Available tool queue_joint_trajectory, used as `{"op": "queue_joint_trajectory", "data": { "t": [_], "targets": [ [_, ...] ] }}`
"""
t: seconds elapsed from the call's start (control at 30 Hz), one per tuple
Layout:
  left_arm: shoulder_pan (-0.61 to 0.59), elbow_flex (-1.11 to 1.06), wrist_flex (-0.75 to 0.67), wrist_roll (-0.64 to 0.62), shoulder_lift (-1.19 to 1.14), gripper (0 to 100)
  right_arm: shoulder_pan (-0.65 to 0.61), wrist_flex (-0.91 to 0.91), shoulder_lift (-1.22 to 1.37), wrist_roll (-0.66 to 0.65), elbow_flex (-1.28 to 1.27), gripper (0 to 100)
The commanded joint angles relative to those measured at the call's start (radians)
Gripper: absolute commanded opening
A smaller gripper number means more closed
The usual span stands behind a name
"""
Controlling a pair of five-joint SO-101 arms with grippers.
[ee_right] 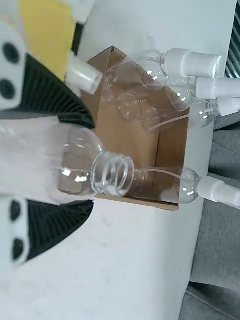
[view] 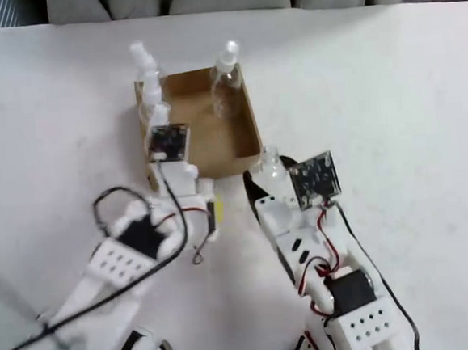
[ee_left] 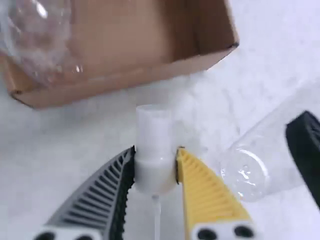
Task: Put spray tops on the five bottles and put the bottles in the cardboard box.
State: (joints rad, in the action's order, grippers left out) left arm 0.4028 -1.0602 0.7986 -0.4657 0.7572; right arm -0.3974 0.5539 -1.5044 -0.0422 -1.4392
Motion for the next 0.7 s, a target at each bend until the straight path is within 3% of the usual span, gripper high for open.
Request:
{"op": "queue_joint_trajectory", "data": {
  "t": [0.0,0.17,0.33,0.53,0.67],
  "targets": [
    [-0.041,0.015,0.041,0.15,0.289,5,-0.005,-0.022,-0.101,0.008,-0.025,1.7],
    [-0.039,0.078,0.032,0.299,0.529,5,-0.074,-0.015,-0.222,0.002,-0.101,1.9],
    [-0.042,0.114,-0.167,0.436,0.585,5,-0.16,-0.013,-0.3,0.002,-0.163,2.0],
    [-0.036,0.138,-0.479,0.446,0.555,5,-0.209,-0.013,-0.295,0.0,-0.19,2.0],
    [-0.035,0.226,-0.516,0.446,0.487,5,-0.209,-0.013,-0.295,0.0,-0.192,1.9]
  ]
}}
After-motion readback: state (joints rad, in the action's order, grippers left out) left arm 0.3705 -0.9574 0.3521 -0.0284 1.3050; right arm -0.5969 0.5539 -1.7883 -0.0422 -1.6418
